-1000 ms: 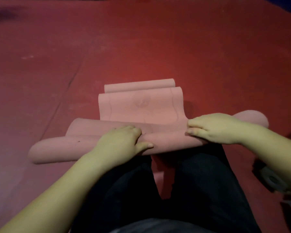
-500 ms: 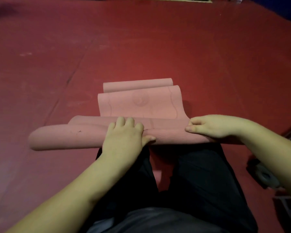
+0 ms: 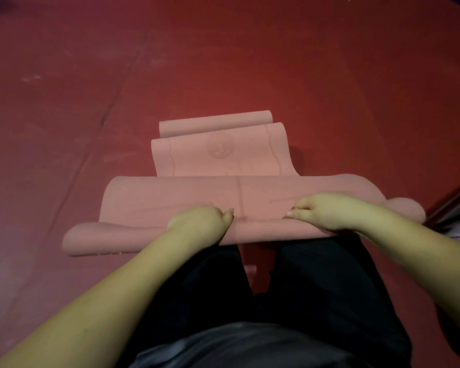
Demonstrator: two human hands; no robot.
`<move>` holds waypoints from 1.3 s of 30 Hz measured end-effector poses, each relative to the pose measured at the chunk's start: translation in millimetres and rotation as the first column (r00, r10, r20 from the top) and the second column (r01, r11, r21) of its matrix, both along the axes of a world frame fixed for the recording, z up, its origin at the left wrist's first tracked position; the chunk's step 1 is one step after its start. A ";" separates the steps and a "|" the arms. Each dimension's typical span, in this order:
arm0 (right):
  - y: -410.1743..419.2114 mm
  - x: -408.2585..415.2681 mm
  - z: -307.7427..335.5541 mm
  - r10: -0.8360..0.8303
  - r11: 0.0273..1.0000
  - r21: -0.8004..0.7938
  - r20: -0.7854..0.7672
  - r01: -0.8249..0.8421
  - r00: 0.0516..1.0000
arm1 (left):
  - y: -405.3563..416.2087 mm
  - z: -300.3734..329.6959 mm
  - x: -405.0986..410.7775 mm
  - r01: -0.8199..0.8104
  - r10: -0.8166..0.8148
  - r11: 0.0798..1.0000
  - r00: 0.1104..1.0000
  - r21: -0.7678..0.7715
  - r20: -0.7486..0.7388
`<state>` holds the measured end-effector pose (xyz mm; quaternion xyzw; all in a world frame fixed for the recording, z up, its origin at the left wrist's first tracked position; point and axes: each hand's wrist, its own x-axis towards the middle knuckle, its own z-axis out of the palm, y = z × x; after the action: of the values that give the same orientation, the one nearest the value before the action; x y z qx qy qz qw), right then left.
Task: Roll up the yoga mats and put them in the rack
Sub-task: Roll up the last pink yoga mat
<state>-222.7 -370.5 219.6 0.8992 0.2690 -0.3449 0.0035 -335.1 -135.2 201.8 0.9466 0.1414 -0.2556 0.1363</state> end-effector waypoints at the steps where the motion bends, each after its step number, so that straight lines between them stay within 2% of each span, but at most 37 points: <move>1: -2.3 -3.3 -5.8 0.016 1.000 0.011 0.074 -0.017 0.997 | -1.2 -1.5 1.8 0.007 -0.007 1.000 1.000 0.014 -0.019; 4: -2.6 -12.6 -17.2 0.094 0.982 0.123 0.323 -0.140 0.942 | 0.6 -5.6 4.3 0.009 -0.007 0.999 0.999 0.053 -0.053; 6: -4.6 -19.6 -23.3 0.106 0.953 0.186 0.538 -0.240 0.836 | 3.3 -4.3 7.7 0.036 -0.030 0.997 0.996 0.062 -0.088; 8: -11.0 -30.6 -27.1 0.090 0.915 0.239 0.664 -0.325 0.742 | 6.1 -2.3 14.0 -0.005 0.005 1.000 0.992 0.000 -0.124; 10: -18.4 -37.6 -30.4 0.070 0.908 0.253 0.694 -0.334 0.716 | 6.5 5.2 20.2 -0.001 -0.005 0.999 0.988 -0.038 -0.155; 12: -22.8 -47.0 -36.5 0.104 0.921 0.194 0.712 -0.337 0.694 | 9.4 12.2 25.6 -0.018 0.005 0.998 0.978 -0.058 -0.208; 15: -21.9 -48.9 -43.2 0.167 0.934 0.097 0.733 -0.345 0.659 | 15.5 13.0 31.7 -0.078 0.058 0.992 0.979 -0.097 -0.195; 17: -16.1 -40.1 -40.4 0.195 0.942 0.066 0.690 -0.329 0.697 | 17.2 14.6 33.0 -0.099 0.072 0.986 0.978 -0.132 -0.194; 21: -10.8 -18.3 -29.5 0.229 0.955 0.044 0.517 -0.293 0.825 | 21.7 14.2 23.5 -0.194 0.146 0.919 0.976 -0.344 -0.161; 23: -9.0 -7.4 -26.1 0.198 0.963 0.090 0.399 -0.253 0.895 | 21.4 13.7 18.7 -0.137 0.091 0.924 0.986 -0.357 -0.143; 27: 1.6 9.4 -21.4 0.217 0.970 0.051 0.265 -0.238 0.940 | 18.5 9.6 4.6 -0.030 0.029 0.981 1.000 -0.190 -0.011; 29: 7.7 15.0 -17.4 0.206 0.976 0.034 0.184 -0.216 0.961 | 18.1 4.8 -5.1 0.058 -0.055 0.998 0.996 -0.037 0.076; 33: 11.5 24.4 -10.0 0.175 0.983 0.050 0.051 -0.177 0.983 | 12.8 -1.9 -20.5 0.197 -0.272 0.928 0.938 0.316 0.216; 37: 11.7 30.4 -10.9 0.160 0.986 0.051 0.024 -0.161 0.987 | 14.3 -21.0 -25.8 0.113 -0.251 0.933 0.884 0.342 0.393; 39: 10.6 30.6 -11.2 0.120 0.990 0.078 0.019 -0.121 0.993 | 16.0 -20.7 -19.1 0.123 -0.258 0.935 0.879 0.334 0.400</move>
<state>-192.1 -359.9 208.4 0.8832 0.3362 -0.3269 -0.0091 -354.2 -119.3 181.1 0.9985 0.0493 -0.0244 -0.0061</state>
